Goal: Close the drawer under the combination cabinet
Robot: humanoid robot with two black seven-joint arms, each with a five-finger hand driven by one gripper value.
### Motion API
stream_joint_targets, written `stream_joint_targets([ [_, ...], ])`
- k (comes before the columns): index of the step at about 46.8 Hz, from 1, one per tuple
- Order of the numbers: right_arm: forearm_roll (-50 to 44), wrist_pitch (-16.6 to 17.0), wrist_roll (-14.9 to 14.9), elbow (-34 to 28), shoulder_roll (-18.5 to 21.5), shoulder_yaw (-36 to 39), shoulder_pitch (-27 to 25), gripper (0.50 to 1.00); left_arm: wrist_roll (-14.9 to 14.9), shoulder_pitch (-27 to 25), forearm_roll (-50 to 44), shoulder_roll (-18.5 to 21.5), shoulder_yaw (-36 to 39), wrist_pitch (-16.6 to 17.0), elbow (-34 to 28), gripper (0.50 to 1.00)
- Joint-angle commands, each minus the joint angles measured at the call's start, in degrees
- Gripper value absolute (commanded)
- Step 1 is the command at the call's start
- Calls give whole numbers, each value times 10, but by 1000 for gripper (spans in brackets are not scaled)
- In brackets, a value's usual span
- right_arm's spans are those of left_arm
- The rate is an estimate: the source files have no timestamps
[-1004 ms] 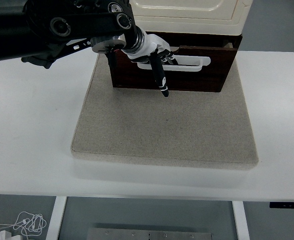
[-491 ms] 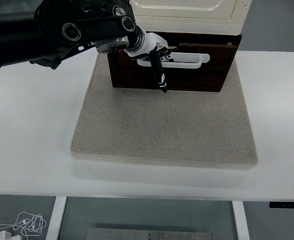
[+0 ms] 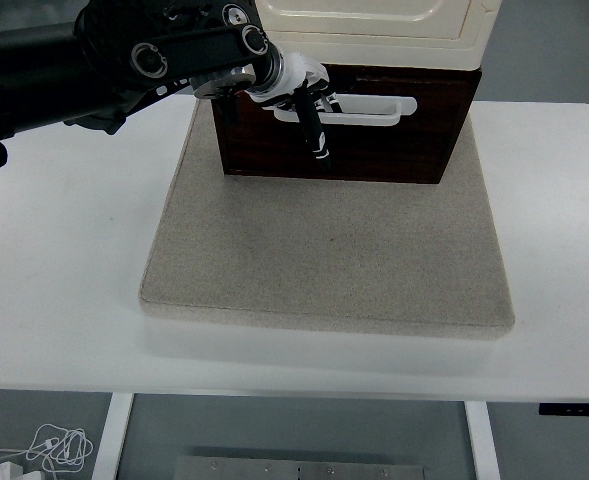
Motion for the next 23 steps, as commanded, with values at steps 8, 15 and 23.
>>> stream_joint_targets([
  [8,0,0,0,0,0,0,0,928,-4,-2,3,-1,-2,0,-4,1000],
  [15,0,0,0,0,0,0,0,928,-5,-2,22,-1,-3,0,-5,1000],
  [23,0,0,1,0,0,-1,0,928,-11,-4,39,-10,-4,1,-7,1000],
])
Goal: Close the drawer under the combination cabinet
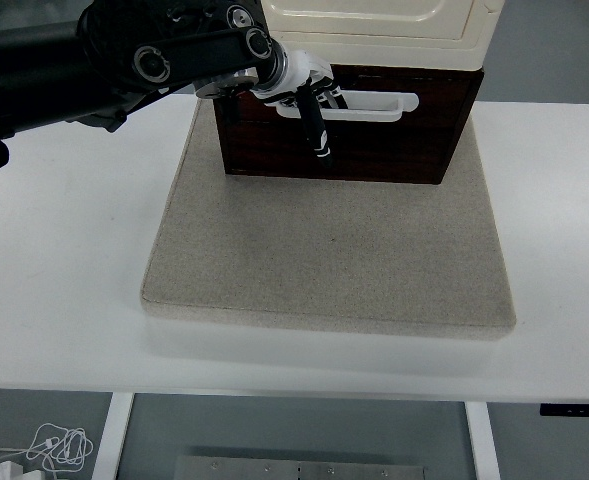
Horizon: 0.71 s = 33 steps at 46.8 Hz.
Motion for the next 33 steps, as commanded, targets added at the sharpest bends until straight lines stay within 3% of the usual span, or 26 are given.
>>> stream_joint_targets([
  [1,0,0,0,0,0,0,0,928,-2,-1,3,-4,-1,1,0,1000],
  [17,0,0,0,0,0,0,0,928,-3,-7,19,-8,-21,1,-4,1000],
  [33,0,0,1,0,0,0,0,928,-3,-50,18,-8,-51,-1,-13,1000],
])
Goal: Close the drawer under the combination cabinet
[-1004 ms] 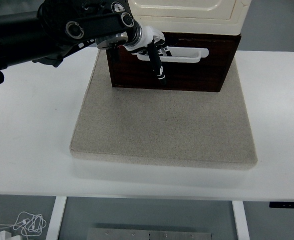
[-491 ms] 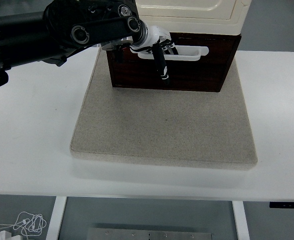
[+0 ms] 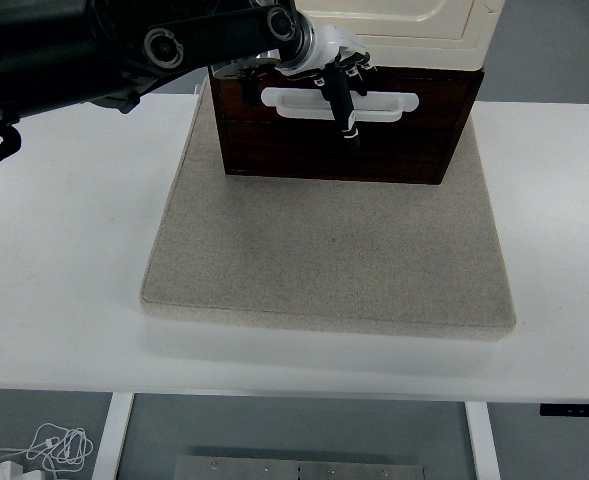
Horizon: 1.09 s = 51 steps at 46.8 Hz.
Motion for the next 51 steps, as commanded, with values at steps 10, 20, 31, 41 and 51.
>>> stream_joint_targets([
  [10,0,0,-1,0,0,0,0,928,0,-55,-9,5,-62,-7,-7,1000],
  [20,0,0,-1,0,0,0,0,928,0,-91,-16,18,-128,-36,-7,1000],
  [31,0,0,-1,0,0,0,0,928,-9,-173,-38,73,-207,-54,-2,1000],
  [41,0,0,0,0,0,0,0,928,-39,-240,-103,150,-240,-55,41,1000],
  [51,0,0,0,0,0,0,0,928,-107,-258,-121,231,-252,-51,130,1000],
])
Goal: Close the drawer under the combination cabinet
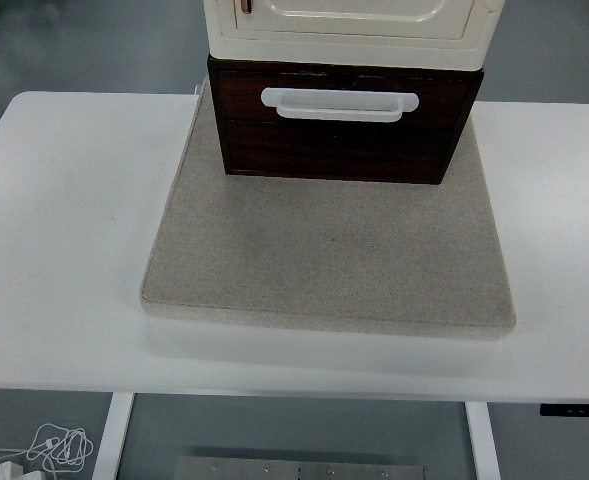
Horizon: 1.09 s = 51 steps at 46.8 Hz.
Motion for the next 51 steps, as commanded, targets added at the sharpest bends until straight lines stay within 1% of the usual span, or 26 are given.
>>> stream_joint_targets([
  [1,0,0,0,0,0,-1,0,928,-34,1,0,32,-17,8,35,1000],
  [7,0,0,0,0,0,0,0,928,-68,10,-1,75,-50,8,81,1000],
  [11,0,0,0,0,0,0,0,928,-91,34,-10,93,-55,9,117,1000],
  [16,0,0,0,0,0,0,0,928,-128,87,-57,99,-76,12,149,1000],
  [23,0,0,0,0,0,0,0,928,-152,164,-126,112,-94,12,183,1000],
  [31,0,0,0,0,0,0,0,928,-181,265,-195,111,-127,12,206,1000],
  [37,0,0,0,0,0,0,0,928,-183,331,-222,104,-170,11,206,1000],
  [41,-1,1,0,0,0,-2,0,928,-182,369,-222,96,-199,12,206,1000],
  [47,-1,2,0,1,0,-1,-1,928,-182,434,-224,51,-236,13,217,1000],
  [51,-3,0,0,1,0,-2,0,928,-179,463,-225,16,-250,13,239,1000],
])
